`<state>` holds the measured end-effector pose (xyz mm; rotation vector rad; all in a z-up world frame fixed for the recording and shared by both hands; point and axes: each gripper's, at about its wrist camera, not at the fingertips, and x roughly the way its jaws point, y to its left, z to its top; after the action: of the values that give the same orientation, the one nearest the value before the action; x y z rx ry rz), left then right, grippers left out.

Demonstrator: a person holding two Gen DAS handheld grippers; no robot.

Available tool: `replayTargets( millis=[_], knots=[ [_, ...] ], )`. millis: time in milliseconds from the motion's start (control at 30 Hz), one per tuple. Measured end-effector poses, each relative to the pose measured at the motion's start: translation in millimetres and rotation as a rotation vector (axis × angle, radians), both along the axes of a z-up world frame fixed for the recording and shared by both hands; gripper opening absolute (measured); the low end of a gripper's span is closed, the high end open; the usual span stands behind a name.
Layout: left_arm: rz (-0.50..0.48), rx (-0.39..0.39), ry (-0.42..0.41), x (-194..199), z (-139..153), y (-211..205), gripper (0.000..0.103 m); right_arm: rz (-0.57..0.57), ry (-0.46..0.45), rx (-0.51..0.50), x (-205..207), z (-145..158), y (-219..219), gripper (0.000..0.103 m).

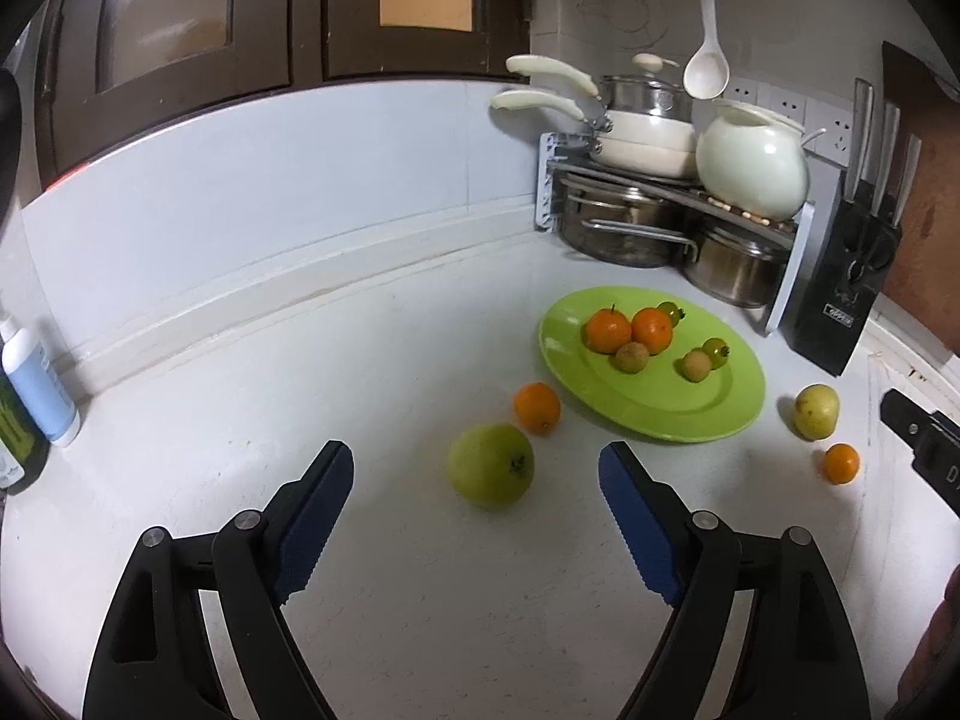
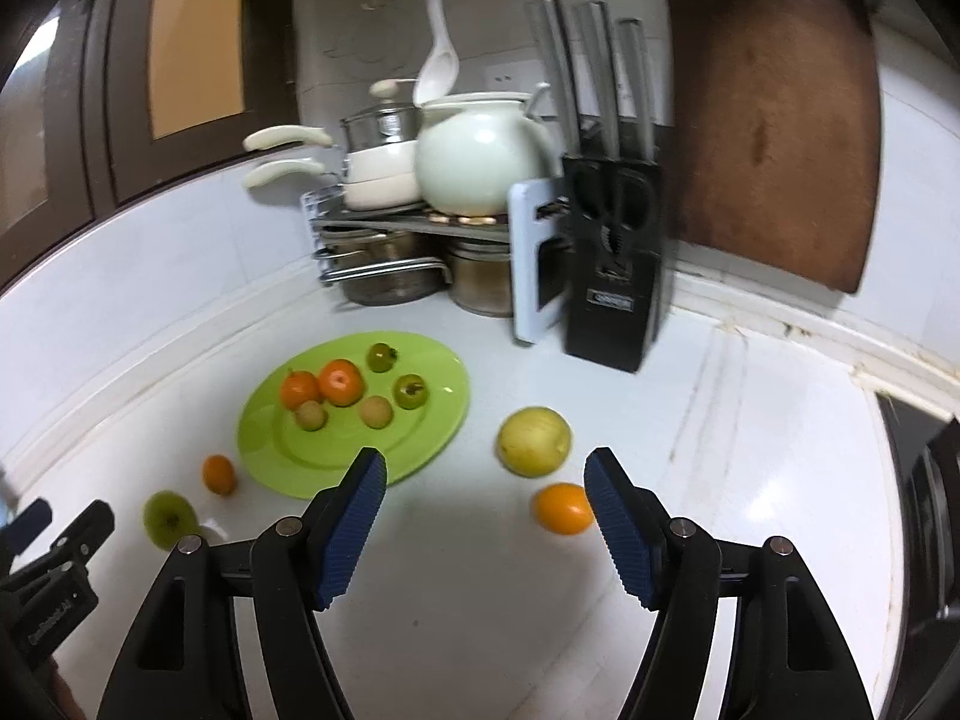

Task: Organize fruits
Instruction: 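Withdraw both open tools from the plate toward the green apple and orange, then grasp the large green apple with the left tool while the right tool grasps an orange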

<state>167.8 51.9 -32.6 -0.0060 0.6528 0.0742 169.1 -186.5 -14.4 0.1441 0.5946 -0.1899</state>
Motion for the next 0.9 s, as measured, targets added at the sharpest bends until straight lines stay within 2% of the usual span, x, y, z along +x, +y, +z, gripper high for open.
replayTargets(
  millis=[67,233,667,800,900],
  knots=[
    [0.011,0.0,0.018,0.8,-4.6,0.1,0.085,-0.026,0.006,-0.001,-1.1,-4.2,-3.6,0.069],
    [0.034,0.032,0.002,3.3,-9.9,-3.1,0.086,-0.074,0.027,-0.003,4.5,-14.4,-10.7,0.069],
    [0.02,0.04,0.081,39.4,-39.5,-15.3,0.085,-0.126,0.155,0.036,38.5,-51.6,-26.1,0.069],
    [0.027,0.043,0.108,49.0,-48.9,-16.5,0.08,-0.139,0.18,0.034,45.7,-62.0,-28.3,0.069],
    [0.035,-0.002,0.131,56.5,-53.4,-14.4,0.076,-0.15,0.189,0.028,50.0,-68.9,-29.1,0.069]
  ],
)
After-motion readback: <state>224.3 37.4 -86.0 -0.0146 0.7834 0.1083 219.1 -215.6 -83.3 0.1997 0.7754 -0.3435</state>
